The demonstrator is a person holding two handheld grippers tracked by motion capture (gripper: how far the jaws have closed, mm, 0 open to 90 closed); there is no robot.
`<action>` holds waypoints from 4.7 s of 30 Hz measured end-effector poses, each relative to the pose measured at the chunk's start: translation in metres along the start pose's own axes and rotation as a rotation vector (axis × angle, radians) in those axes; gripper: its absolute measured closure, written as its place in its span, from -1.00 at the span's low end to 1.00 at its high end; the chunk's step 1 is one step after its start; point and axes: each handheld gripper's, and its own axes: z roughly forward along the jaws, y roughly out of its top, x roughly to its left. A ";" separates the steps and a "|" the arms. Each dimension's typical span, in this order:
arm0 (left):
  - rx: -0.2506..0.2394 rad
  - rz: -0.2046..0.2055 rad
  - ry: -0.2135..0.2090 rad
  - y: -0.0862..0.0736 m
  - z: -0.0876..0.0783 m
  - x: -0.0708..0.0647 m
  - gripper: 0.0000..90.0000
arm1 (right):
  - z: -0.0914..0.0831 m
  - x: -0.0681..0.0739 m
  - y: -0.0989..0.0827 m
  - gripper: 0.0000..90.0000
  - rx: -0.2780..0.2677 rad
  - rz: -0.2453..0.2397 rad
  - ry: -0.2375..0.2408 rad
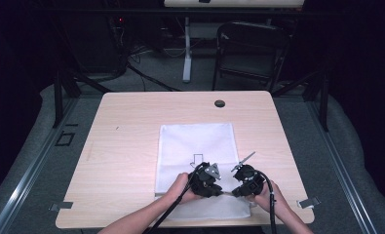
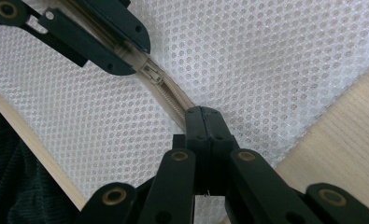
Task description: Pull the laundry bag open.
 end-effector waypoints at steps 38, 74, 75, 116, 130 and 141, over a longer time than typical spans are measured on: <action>0.010 -0.022 0.008 -0.018 -0.022 0.003 0.81 | -0.002 -0.005 -0.002 1.00 -0.002 -0.010 -0.021; -0.006 -0.050 -0.006 -0.026 -0.033 0.005 0.81 | -0.002 -0.003 -0.002 1.00 0.007 -0.048 -0.035; 0.009 -0.044 0.013 -0.027 -0.035 0.004 0.81 | -0.002 -0.003 -0.002 1.00 0.007 -0.049 -0.035; -0.005 -0.068 0.011 -0.056 -0.061 0.005 0.81 | -0.001 0.002 0.000 1.00 0.012 -0.077 -0.069; 0.002 -0.086 0.028 -0.067 -0.071 0.006 0.81 | -0.001 0.002 0.000 1.00 0.011 -0.075 -0.062; -0.021 -0.094 0.020 -0.073 -0.077 0.006 0.81 | -0.002 0.002 0.000 1.00 0.021 -0.085 -0.070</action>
